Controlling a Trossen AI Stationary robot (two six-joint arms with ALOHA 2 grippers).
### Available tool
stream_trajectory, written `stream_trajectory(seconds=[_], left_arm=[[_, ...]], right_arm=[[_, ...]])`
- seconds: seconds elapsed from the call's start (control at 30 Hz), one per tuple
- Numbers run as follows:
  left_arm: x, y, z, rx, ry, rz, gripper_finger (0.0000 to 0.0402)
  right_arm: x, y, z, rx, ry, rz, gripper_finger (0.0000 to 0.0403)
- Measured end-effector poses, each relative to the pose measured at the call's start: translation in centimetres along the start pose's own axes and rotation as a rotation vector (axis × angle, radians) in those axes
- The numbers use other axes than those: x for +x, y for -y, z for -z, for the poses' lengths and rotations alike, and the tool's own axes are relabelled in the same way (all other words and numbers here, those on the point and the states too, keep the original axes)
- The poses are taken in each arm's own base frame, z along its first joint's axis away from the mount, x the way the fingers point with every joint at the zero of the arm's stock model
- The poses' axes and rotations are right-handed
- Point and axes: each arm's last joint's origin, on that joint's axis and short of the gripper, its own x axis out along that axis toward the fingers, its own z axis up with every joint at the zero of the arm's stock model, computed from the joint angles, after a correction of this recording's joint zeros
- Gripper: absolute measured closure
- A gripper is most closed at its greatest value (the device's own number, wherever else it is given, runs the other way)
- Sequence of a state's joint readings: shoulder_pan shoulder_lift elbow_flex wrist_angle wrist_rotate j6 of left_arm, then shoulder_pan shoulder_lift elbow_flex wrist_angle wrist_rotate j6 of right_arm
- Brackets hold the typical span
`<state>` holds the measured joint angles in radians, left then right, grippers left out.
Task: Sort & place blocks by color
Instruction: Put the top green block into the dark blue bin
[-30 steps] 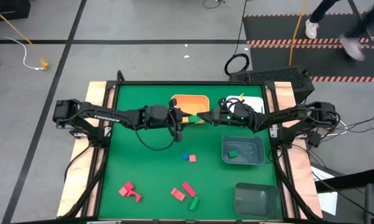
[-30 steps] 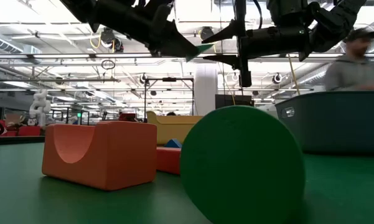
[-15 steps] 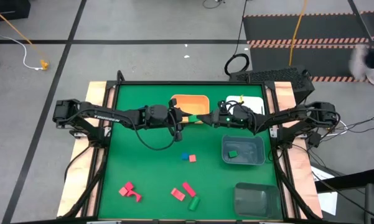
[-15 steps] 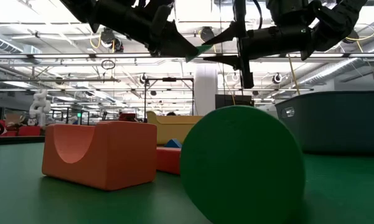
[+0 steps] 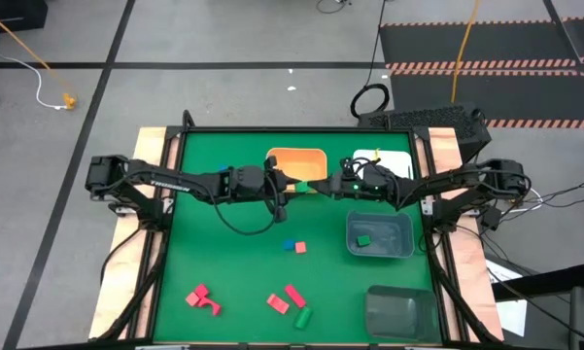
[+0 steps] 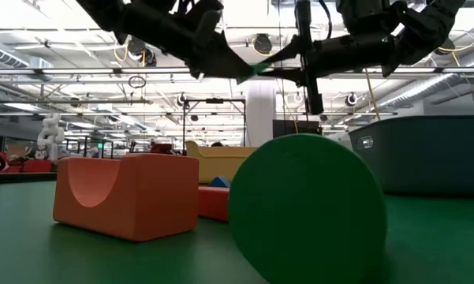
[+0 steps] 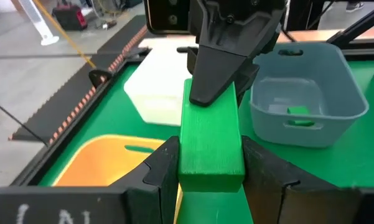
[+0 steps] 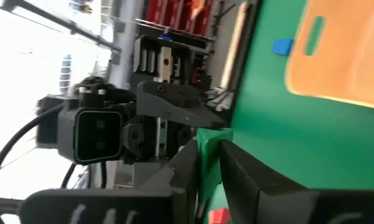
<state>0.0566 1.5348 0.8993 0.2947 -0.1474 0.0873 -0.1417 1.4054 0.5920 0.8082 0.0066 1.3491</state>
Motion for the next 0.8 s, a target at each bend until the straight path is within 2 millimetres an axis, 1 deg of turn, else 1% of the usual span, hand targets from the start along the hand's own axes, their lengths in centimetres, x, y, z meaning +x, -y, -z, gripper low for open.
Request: stream_trajectory(seconds=[0.17,0.33,0.5,0.57,0.7,0.8], left_arm=[[1.1,0.3,0.8,-0.04,-0.034,-0.012,0.0267],[0.9,0.3,0.5,-0.036,-0.036,-0.017,0.0267],[0.7,0.6,0.5,-0.031,-0.041,-0.012,0.0267],[0.7,0.8,0.5,-0.028,-0.045,-0.006,0.0257],[0.6,1.3,0.3,-0.026,-0.04,0.016,0.0225],[0.6,1.5,0.2,-0.029,-0.034,0.02,0.0216]], right_arm=[[0.0,0.4,0.1,-0.009,-0.008,0.034,0.0358],[0.0,0.5,0.4,0.001,-0.027,0.066,0.0365],[0.0,0.5,0.5,0.0,-0.041,0.075,0.0392],[0.0,0.5,0.6,0.001,-0.058,0.073,0.0395],[0.0,0.6,0.8,0.0,-0.122,0.061,0.0395],[0.0,0.6,0.7,0.004,-0.152,0.056,0.0397]])
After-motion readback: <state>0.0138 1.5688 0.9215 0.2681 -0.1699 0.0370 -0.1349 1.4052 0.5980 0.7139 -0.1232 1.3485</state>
